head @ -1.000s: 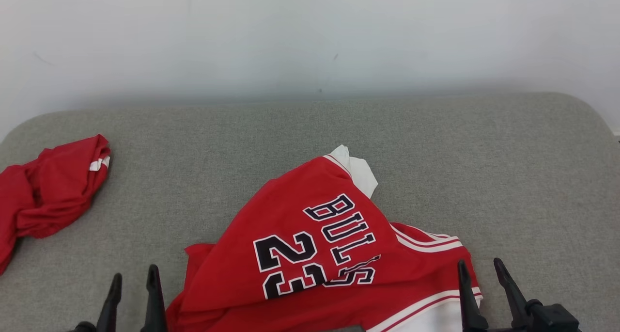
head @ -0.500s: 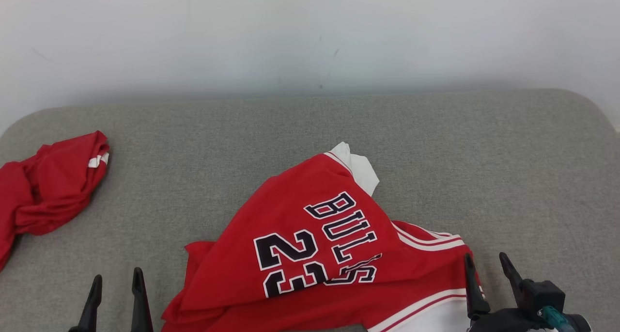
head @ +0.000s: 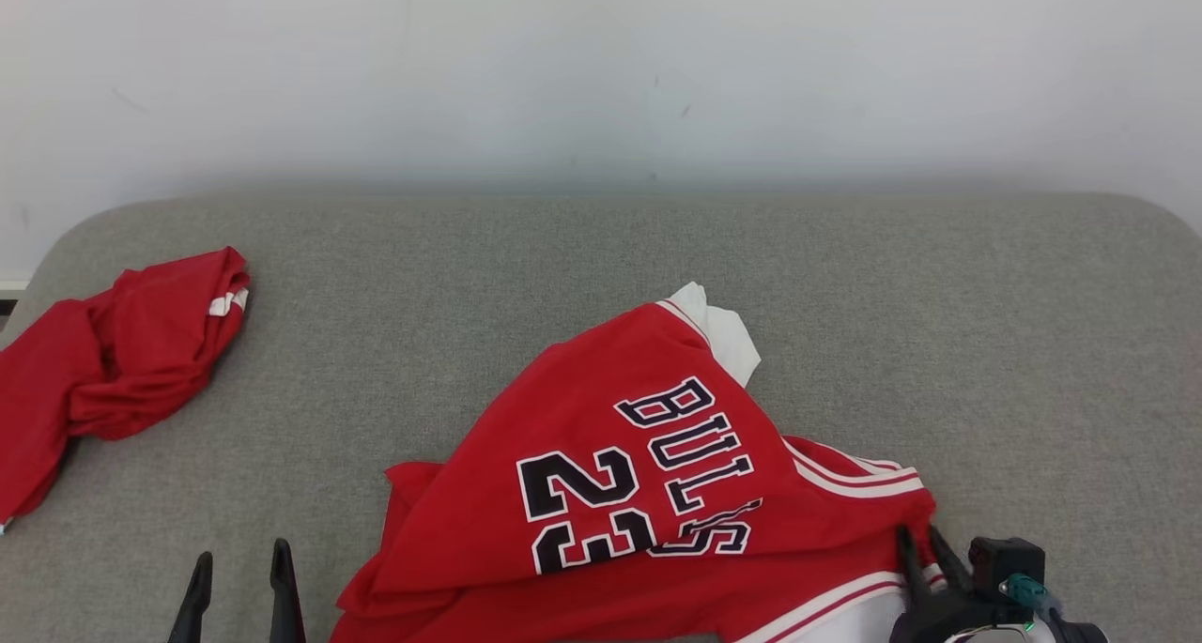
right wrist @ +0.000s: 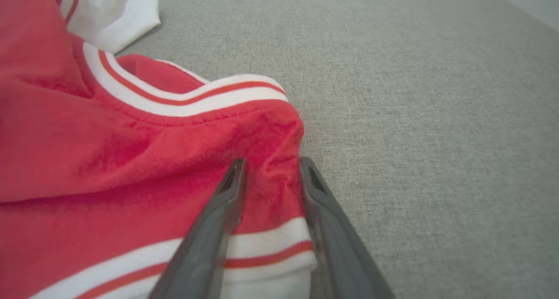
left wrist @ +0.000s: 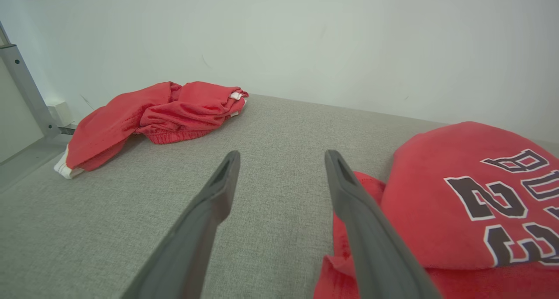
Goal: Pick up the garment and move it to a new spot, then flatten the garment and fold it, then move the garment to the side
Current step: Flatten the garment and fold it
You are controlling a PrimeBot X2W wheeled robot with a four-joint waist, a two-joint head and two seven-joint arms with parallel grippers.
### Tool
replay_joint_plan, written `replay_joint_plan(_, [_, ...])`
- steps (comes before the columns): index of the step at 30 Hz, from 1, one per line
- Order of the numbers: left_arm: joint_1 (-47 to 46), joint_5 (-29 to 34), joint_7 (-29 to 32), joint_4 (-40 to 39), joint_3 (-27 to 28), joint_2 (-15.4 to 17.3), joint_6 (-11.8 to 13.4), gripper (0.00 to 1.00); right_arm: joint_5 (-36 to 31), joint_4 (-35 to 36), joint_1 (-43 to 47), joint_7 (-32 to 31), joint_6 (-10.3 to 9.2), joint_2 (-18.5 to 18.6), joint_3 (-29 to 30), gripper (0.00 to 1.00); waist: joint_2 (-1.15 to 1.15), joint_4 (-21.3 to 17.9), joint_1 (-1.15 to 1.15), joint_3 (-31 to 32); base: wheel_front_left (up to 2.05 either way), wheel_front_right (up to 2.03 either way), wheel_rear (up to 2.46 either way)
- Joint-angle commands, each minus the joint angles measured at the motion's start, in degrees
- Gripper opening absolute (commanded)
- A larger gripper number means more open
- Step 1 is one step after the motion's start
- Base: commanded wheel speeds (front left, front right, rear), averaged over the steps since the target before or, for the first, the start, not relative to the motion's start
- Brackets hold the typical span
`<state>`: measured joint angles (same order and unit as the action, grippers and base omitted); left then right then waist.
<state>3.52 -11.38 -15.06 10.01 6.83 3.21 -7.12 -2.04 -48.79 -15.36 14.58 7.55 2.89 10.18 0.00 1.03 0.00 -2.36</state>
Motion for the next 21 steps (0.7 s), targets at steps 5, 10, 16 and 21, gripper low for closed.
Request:
replay_joint_plan(5, [1.49,0.75,-0.20,1.29,-0.29,-0.34,-0.28,1.00,0.52,-0.79,-0.18,0.64,-0.13,0.67,0.56,0.00,0.00,-1.08,0.00,1.40,0.00,0.00,0.00])
replay_joint_plan(10, [1.95,-0.11,-0.20,2.20,-0.57,-0.36,-0.33,1.00,1.10,5.01,4.28,0.59,-0.13,2.12,1.63,0.00,0.00,-2.22,0.00,1.98,0.00,0.00,0.00])
replay_joint_plan(16, [2.17,-0.69,-0.20,2.54,-0.78,-0.36,-0.35,1.00,1.44,11.42,10.58,0.60,-0.13,2.43,3.36,0.00,0.00,-3.70,0.00,2.00,0.00,0.00,0.00])
replay_joint_plan(21, [1.93,-1.20,-0.20,3.24,-1.24,-0.37,-0.35,1.00,4.82,15.45,13.60,-1.02,-0.13,2.11,1.42,1.00,0.00,-4.90,0.00,1.64,0.00,0.00,0.00])
